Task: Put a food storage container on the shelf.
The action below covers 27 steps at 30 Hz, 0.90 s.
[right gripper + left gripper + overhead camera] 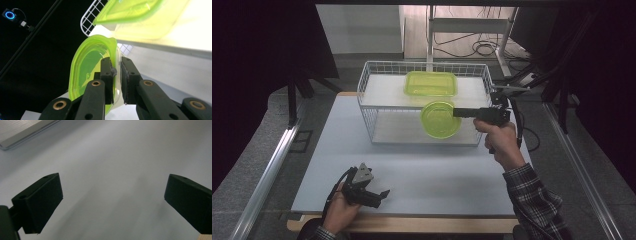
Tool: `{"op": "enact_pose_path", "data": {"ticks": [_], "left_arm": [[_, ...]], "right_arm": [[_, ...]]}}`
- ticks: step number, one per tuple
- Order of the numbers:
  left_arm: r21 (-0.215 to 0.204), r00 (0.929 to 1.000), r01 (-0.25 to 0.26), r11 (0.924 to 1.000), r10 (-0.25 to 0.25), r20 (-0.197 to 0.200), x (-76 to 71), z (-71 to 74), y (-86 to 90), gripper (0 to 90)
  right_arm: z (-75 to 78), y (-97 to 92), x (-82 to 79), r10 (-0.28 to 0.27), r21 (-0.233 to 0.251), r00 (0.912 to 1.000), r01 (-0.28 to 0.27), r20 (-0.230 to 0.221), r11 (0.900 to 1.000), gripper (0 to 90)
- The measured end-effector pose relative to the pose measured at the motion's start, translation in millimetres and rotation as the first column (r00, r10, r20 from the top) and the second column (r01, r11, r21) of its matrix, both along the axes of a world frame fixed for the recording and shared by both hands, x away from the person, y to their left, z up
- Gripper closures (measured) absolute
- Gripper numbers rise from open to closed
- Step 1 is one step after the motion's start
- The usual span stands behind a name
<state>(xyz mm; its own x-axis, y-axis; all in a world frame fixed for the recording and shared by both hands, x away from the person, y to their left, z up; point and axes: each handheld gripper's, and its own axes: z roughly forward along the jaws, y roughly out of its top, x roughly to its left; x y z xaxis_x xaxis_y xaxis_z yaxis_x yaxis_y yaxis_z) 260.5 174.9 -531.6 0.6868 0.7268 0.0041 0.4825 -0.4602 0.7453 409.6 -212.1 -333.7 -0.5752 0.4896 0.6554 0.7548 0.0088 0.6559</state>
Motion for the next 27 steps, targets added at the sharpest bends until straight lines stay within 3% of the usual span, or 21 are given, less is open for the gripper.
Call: {"op": "enact_pose_path", "data": {"ticks": [15, 27], "left_arm": [[-0.01, 1.0, -0.003, 0.9999, 0.003, -0.002, 0.1, 0.2, 0.8, 1.6], [-0.011, 1.0, -0.004, 0.9999, 0.004, -0.007, -0.1, 0.0, 0.8, 1.6]], "right_arm": [[31.0, 14.0, 11.8, -0.014, 0.013, 0.9989, 0.013, 0.044, 0.9998, 80.6], [54.4, 24.8, 28.3, -0.064, 0.017, 0.9946, 0.063, 0.082, 0.9979, 80.6]]}}
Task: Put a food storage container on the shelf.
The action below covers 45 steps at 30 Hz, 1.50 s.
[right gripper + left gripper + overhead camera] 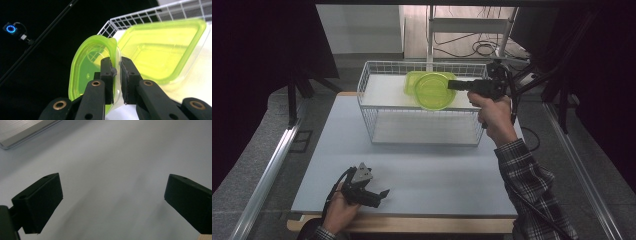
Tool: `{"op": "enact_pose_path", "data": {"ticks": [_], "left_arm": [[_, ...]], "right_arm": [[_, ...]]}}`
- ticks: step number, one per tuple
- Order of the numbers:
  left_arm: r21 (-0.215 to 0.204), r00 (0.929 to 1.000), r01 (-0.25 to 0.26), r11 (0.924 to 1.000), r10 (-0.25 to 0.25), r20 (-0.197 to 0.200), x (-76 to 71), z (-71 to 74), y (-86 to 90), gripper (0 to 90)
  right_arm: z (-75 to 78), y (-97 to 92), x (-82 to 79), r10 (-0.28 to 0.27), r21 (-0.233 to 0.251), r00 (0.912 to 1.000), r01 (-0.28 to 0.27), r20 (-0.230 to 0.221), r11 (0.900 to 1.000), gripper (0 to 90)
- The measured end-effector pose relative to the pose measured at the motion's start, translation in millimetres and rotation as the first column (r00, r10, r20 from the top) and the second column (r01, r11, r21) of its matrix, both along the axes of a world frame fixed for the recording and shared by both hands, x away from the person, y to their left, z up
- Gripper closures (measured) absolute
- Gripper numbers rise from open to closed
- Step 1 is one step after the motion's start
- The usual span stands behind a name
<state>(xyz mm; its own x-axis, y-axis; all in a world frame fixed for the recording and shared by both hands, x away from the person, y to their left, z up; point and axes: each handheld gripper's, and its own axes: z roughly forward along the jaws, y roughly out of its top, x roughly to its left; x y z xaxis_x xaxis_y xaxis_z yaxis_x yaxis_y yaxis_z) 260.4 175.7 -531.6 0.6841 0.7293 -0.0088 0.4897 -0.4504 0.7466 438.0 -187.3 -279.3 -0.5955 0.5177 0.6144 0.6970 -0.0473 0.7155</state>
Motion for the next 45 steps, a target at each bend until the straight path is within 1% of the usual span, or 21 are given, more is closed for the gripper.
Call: {"op": "enact_pose_path", "data": {"ticks": [9, 13, 21, 24, 28, 29, 31, 33, 35, 40, 42, 45], "left_arm": [[0.007, 1.0, 0.002, 1.0, -0.002, 0.002, 0.3, -0.2, 0.1, 1.6], [0.008, 1.0, 0.003, 1.0, -0.003, 0.002, 0.3, -0.3, 0.1, 1.6], [0.011, 1.0, 0.006, 0.9999, -0.006, -0.003, 0.4, -0.6, -0.1, 1.6], [0.01, 1.0, 0.006, 0.9999, -0.006, -0.005, 0.4, -0.9, -0.3, 1.6], [0.012, 1.0, 0.007, 0.9999, -0.007, -0.004, 0.2, -1.0, -0.5, 1.7], [0.013, 1.0, 0.007, 0.9999, -0.007, -0.004, 0.2, -1.0, -0.5, 1.6], [0.014, 1.0, 0.008, 0.9999, -0.007, -0.005, 0.3, -1.1, -0.6, 1.7], [0.016, 0.9999, 0.009, 0.9998, -0.009, -0.006, 0.2, -1.3, -1.0, 1.7], [0.018, 0.9999, 0.01, 0.9998, -0.01, -0.006, 0.2, -1.4, -1.3, 1.7], [0.02, 0.9999, 0.01, 0.9998, -0.009, -0.007, 0.3, -1.6, -1.3, 1.7], [0.021, 0.9999, 0.011, 0.9997, -0.01, -0.008, 0.3, -1.6, -1.4, 1.7], [0.023, 0.9999, 0.012, 0.9997, -0.011, -0.008, 0.2, -1.7, -1.5, 1.7]], "right_arm": [[13.0, 7.8, 14.4, -0.053, 0.001, 0.9984, 0.053, 0.018, 0.9986, 80.6], [16.0, 12.8, 22.0, -0.09, -0.008, 0.9955, 0.09, 0.03, 0.9959, 80.7], [15.3, 22.6, 35.7, -0.145, -0.027, 0.9886, 0.146, 0.04, 0.9889, 80.6], [13.7, 25.4, 40.1, -0.161, -0.028, 0.9863, 0.162, 0.037, 0.9864, 80.6], [12.1, 27.8, 43.2, -0.175, -0.046, 0.9835, 0.177, 0.045, 0.9831, 80.3], [12.1, 28.2, 42.8, -0.181, -0.047, 0.9823, 0.184, 0.047, 0.9819, 79.9], [12.6, 29.3, 41.4, -0.196, -0.066, 0.979, 0.199, 0.056, 0.9777, 79.1], [13.7, 30.6, 40.3, -0.212, -0.098, 0.975, 0.218, 0.067, 0.9711, 78.0], [13.9, 32.2, 39.9, -0.229, -0.112, 0.9709, 0.236, 0.07, 0.9654, 76.3], [14.5, 33.5, 41.0, -0.247, -0.142, 0.9657, 0.256, 0.079, 0.9561, 73.6], [14.3, 33.4, 41.4, -0.25, -0.141, 0.9651, 0.259, 0.078, 0.9555, 72.4], [13.5, 33.6, 42.5, -0.265, -0.167, 0.9598, 0.277, 0.093, 0.9461, 69.0]]}}
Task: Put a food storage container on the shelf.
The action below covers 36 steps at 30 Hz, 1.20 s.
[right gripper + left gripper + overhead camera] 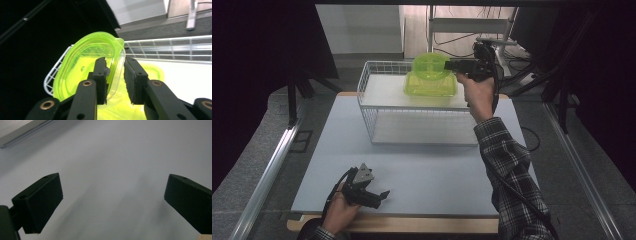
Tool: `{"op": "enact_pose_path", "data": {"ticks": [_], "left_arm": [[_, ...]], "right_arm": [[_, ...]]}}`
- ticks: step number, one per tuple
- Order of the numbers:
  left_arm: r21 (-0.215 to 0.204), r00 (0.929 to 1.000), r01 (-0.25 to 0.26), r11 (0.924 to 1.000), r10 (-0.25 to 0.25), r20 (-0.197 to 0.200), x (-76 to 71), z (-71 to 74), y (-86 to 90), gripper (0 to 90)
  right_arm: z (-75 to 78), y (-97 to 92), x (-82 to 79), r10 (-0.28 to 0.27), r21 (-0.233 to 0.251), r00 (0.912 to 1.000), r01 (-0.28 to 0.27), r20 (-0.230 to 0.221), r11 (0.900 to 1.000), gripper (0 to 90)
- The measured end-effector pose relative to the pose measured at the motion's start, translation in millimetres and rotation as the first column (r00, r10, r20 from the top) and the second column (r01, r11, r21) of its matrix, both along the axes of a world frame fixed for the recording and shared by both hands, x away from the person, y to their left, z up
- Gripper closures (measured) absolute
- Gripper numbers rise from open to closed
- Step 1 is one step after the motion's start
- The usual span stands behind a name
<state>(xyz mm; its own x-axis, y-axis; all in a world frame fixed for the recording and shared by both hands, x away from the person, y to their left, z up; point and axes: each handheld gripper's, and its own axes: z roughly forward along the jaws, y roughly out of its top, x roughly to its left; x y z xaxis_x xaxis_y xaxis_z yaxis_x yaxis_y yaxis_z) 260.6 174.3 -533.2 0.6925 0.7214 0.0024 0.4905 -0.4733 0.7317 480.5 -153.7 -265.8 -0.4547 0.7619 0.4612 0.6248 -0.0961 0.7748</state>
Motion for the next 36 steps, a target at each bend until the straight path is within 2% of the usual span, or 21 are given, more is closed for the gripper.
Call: {"op": "enact_pose_path", "data": {"ticks": [5, 12, 18, 23, 30, 36], "left_arm": [[-0.001, 1.0, -0.002, 1.0, 0.002, 0.001, 0.0, 0.0, 0.4, 1.7], [-0.006, 1.0, -0.006, 1.0, 0.006, 0.0, -0.1, 0.6, 1.3, 1.7], [-0.007, 1.0, -0.006, 1.0, 0.006, -0.006, -0.1, 0.9, 1.2, 1.7], [-0.005, 1.0, -0.007, 1.0, 0.007, -0.005, 0.1, 0.5, 0.9, 1.6], [-0.002, 1.0, -0.007, 1.0, 0.007, -0.004, 0.2, 0.4, 0.7, 1.6], [-0.004, 1.0, -0.007, 1.0, 0.007, -0.007, 0.2, 0.4, 0.8, 1.6]], "right_arm": [[-2.4, -1.9, 3.3, 0.004, 0.006, 1.0, -0.004, -0.001, 1.0, 61.7], [2.2, -3.8, 0.3, 0.049, 0.003, 0.9984, -0.049, 0.029, 0.9988, 45.9], [1.8, -8.8, -5.5, 0.088, -0.009, 0.9952, -0.088, 0.041, 0.9961, 36.8], [0.6, -14.2, -12.8, 0.113, -0.035, 0.9906, -0.11, 0.077, 0.9933, 30.3], [-2.6, -18.2, -21.0, 0.152, -0.069, 0.9828, -0.145, 0.104, 0.987, 21.1], [-6.9, -19.3, -29.0, 0.187, -0.093, 0.9715, -0.175, 0.146, 0.9802, 16.5]]}}
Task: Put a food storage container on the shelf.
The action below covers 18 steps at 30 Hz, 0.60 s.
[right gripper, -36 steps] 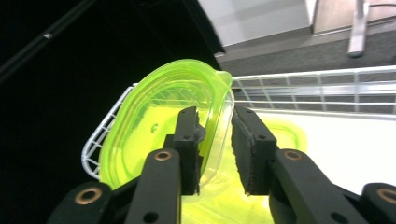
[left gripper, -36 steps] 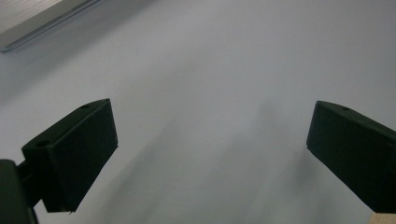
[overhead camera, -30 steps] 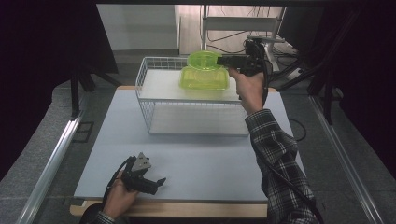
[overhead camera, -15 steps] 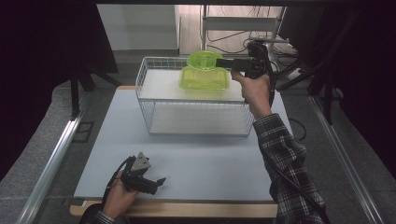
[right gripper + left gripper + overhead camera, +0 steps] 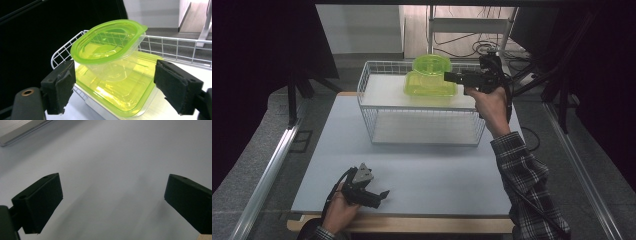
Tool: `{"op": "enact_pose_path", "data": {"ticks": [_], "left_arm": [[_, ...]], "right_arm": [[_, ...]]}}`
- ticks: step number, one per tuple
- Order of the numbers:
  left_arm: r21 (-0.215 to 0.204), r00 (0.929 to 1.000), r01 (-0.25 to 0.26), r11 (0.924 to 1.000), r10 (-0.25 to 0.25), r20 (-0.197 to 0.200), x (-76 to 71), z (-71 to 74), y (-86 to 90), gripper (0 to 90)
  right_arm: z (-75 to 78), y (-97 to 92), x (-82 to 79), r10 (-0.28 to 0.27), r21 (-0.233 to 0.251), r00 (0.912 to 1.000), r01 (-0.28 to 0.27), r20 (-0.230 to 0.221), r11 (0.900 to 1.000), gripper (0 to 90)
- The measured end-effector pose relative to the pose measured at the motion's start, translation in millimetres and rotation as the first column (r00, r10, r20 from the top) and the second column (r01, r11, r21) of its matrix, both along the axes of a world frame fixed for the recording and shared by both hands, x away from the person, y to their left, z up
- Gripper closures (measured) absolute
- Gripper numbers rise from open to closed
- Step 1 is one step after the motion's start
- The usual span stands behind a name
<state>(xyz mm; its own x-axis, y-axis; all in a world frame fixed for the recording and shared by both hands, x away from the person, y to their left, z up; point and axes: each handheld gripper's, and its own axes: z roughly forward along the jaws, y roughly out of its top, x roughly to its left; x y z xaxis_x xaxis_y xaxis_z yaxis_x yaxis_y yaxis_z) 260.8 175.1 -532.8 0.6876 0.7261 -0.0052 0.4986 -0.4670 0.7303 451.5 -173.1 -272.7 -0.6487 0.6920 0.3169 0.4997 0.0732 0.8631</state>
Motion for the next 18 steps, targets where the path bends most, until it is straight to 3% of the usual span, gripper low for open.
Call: {"op": "enact_pose_path", "data": {"ticks": [11, 18], "left_arm": [[0.0, 1.0, 0.001, 1.0, -0.001, -0.006, 0.3, 0.1, 0.1, 1.6], [0.001, 1.0, 0.001, 1.0, -0.001, -0.006, 0.3, 0.0, -0.2, 1.6]], "right_arm": [[-7.7, 1.9, -14.0, 0.044, -0.064, 0.9974, -0.04, 0.057, 0.9972, 11.1], [-13.8, -0.9, -21.1, 0.06, -0.072, 0.9968, -0.056, 0.053, 0.9958, 9.9]]}}
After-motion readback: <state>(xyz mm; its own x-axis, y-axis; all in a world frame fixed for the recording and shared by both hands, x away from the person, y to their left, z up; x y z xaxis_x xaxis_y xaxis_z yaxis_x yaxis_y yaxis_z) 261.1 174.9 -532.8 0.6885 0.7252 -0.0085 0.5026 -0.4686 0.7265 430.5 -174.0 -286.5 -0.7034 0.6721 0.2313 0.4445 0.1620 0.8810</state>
